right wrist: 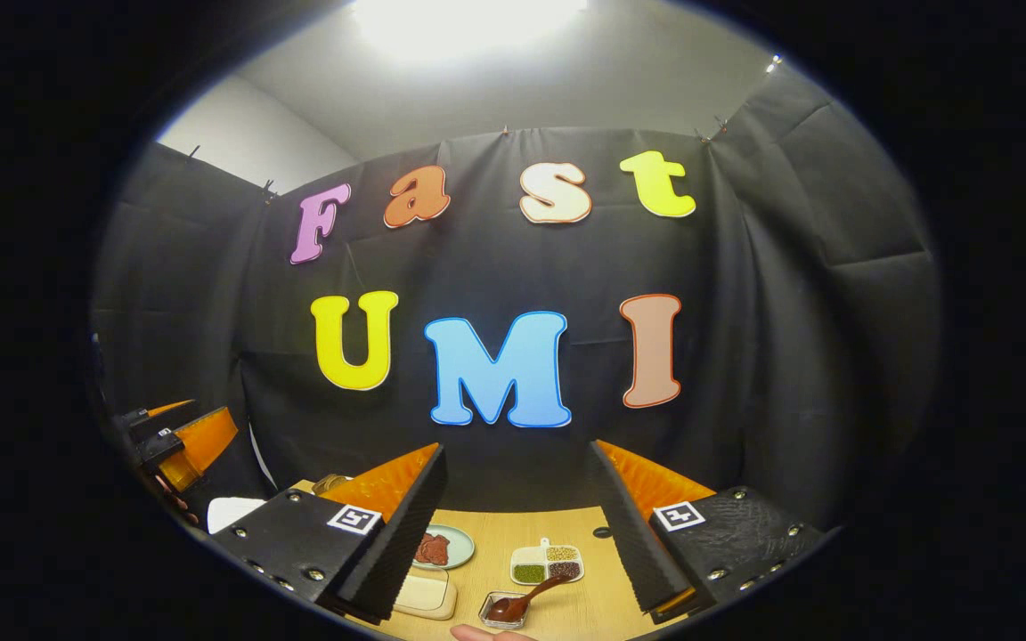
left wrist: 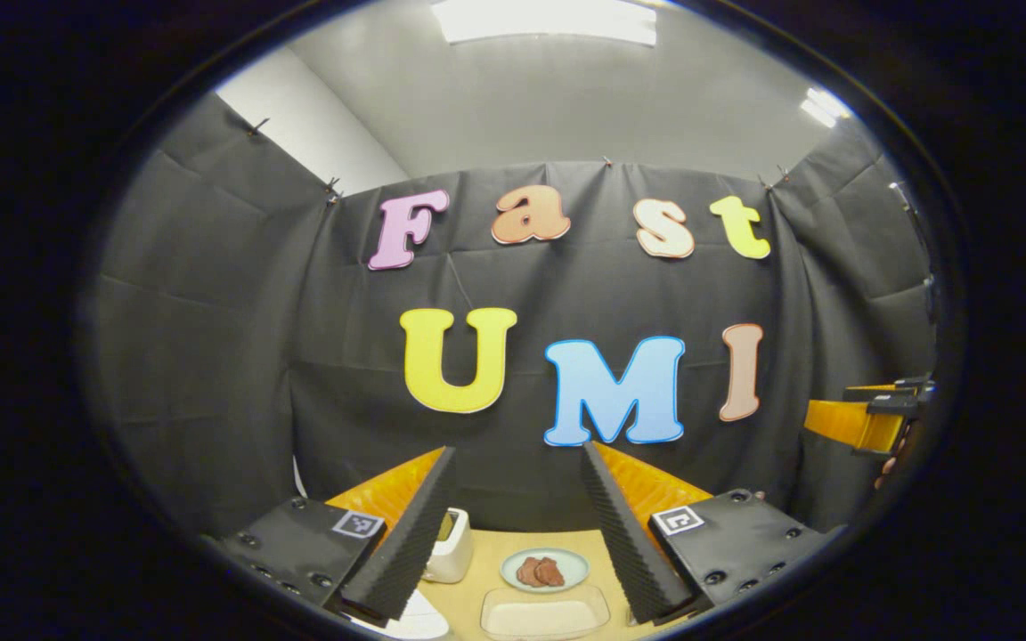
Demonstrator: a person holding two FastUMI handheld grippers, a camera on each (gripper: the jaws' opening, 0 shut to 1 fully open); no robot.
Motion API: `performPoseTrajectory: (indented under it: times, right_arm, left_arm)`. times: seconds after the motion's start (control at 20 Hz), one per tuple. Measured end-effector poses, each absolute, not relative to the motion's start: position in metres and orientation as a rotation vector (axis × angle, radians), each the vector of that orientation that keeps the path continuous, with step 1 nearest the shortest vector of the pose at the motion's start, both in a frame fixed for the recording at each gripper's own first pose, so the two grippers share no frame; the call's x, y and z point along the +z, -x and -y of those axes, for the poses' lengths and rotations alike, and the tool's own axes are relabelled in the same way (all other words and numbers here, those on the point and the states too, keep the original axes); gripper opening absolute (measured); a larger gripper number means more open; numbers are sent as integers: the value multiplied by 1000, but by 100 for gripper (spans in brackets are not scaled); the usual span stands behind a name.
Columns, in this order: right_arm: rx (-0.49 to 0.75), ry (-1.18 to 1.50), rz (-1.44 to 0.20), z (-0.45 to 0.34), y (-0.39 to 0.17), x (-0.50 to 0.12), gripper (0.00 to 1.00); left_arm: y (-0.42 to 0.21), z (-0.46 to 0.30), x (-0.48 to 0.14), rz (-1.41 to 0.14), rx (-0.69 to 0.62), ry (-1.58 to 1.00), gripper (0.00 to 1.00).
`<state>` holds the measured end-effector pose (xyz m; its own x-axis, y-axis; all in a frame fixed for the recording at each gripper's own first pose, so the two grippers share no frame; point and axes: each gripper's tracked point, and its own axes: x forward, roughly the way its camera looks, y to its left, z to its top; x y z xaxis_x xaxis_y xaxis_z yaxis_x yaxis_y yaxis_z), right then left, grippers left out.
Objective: Close the left gripper, press the button to open the rice cooker; take a wooden spoon from the chopstick holder with the right hand, scoop a spoonful of rice and pour it into the rice cooker, then put the wooden spoon back into the chopstick holder.
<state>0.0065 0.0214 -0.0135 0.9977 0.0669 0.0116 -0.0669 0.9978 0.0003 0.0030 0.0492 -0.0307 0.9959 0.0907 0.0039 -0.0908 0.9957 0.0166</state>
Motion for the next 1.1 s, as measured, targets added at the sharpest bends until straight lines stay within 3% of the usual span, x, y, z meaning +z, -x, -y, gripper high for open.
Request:
performPoseTrajectory:
  times: [0.35, 0.4, 0.5, 0.85, 0.9, 0.95, 1.0, 1.1]
  right_arm:
    - [102, 7, -6, -34, -11, -23, 96]
    - [105, 6, -12, -36, -12, -25, 96]
    - [111, 7, -23, -38, -13, -29, 96]
    - [124, -8, -37, -43, -14, -33, 96]
    - [124, -3, -38, -43, -14, -34, 96]
    - [124, 0, -40, -42, -14, -35, 96]
    - [122, 0, -45, -41, -15, -36, 96]
    - [120, -3, -54, -41, -15, -39, 96]
  left_arm:
    - [5, -92, -60, -53, 154, -55, 24]
    - [5, -96, -69, -71, 134, -31, 12]
    - [5, -104, -86, -107, 121, -7, 7]
    - [25, -189, -149, -271, 241, 60, 7]
    - [26, -198, -159, -292, 254, 69, 10]
    - [27, -203, -169, -315, 261, 78, 7]
    - [28, -206, -180, -341, 261, 91, 11]
    - [32, -210, -207, -406, 263, 124, 7]
